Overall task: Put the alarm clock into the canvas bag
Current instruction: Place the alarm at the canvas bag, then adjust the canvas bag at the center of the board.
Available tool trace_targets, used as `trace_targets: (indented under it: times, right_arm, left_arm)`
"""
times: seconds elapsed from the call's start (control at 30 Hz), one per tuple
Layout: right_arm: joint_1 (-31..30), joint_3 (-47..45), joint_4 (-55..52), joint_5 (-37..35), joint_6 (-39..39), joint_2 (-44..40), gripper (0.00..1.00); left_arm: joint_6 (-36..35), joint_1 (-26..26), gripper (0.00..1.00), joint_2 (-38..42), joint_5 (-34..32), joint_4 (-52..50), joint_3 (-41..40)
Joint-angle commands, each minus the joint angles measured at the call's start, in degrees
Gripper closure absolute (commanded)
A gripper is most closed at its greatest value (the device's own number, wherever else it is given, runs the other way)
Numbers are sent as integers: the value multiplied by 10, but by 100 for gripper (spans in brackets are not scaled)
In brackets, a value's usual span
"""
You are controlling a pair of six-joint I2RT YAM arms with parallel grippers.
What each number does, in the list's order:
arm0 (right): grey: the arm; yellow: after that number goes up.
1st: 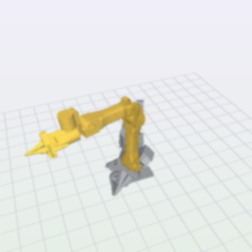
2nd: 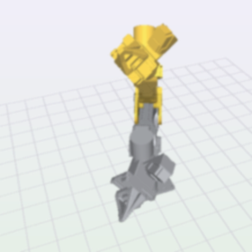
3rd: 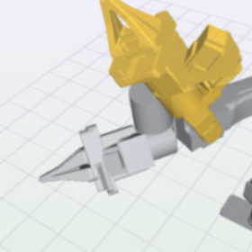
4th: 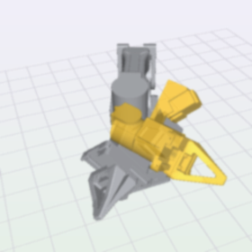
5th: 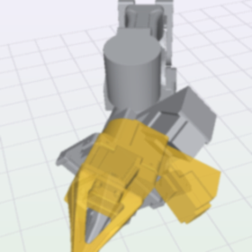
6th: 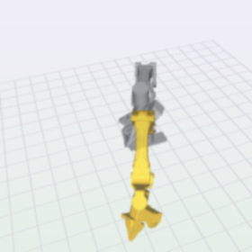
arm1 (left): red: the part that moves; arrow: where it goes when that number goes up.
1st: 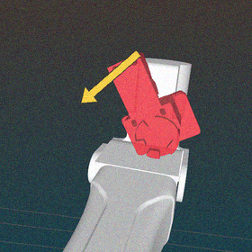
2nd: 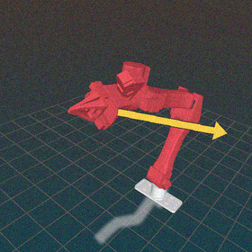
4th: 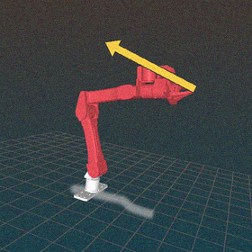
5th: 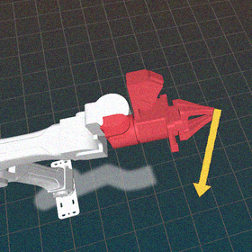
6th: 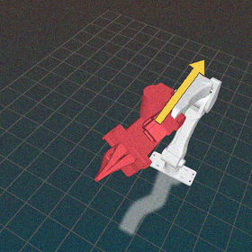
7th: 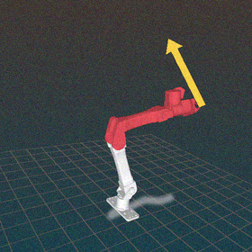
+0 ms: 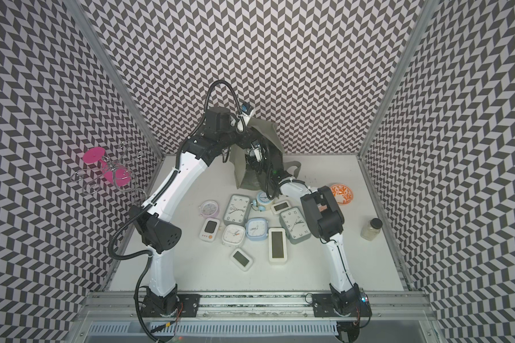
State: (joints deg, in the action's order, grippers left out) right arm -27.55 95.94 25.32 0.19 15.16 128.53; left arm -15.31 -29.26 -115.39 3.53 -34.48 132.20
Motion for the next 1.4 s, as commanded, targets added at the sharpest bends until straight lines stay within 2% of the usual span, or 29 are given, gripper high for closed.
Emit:
trace_targets:
  times: [0.0,0.13,0.3,0.43,0.6,0.77,0.87,0.97,1.1,1.2,1.3,1.37]
  right_arm:
    - [8,-20,33,-27,3,-19,15]
    - [13,-50,31,-7,-6,-50,0]
    - [14,-128,44,35,-18,-133,1]
    - [14,-219,44,70,-46,-241,0]
    - [14,-318,15,117,-100,-384,6]
    - [20,-322,-91,109,-157,-480,15]
    - [28,-339,-109,117,-200,-517,17]
    - [39,-331,-125,168,-221,-521,17]
    - [40,-279,-147,147,-218,-475,5]
    - [39,-207,-172,163,-210,-410,0]
    - [37,-150,-184,217,-202,-371,1]
    - [34,-138,-183,223,-213,-366,1]
  left_arm:
    - [10,6,100,38,16,22,7]
    - [8,11,100,32,4,23,8]
    - [15,24,100,21,-2,27,12]
    - [21,34,100,10,-3,25,20]
    - [31,42,100,-3,2,28,23]
    - [37,42,100,-9,11,28,24]
    - [39,41,100,-9,16,29,23]
    - [44,41,100,-9,19,33,23]
    - [58,39,100,-7,37,45,18]
    - [66,33,100,-7,46,55,15]
    - [76,29,100,-6,42,74,4]
    - [85,29,100,-9,36,82,2]
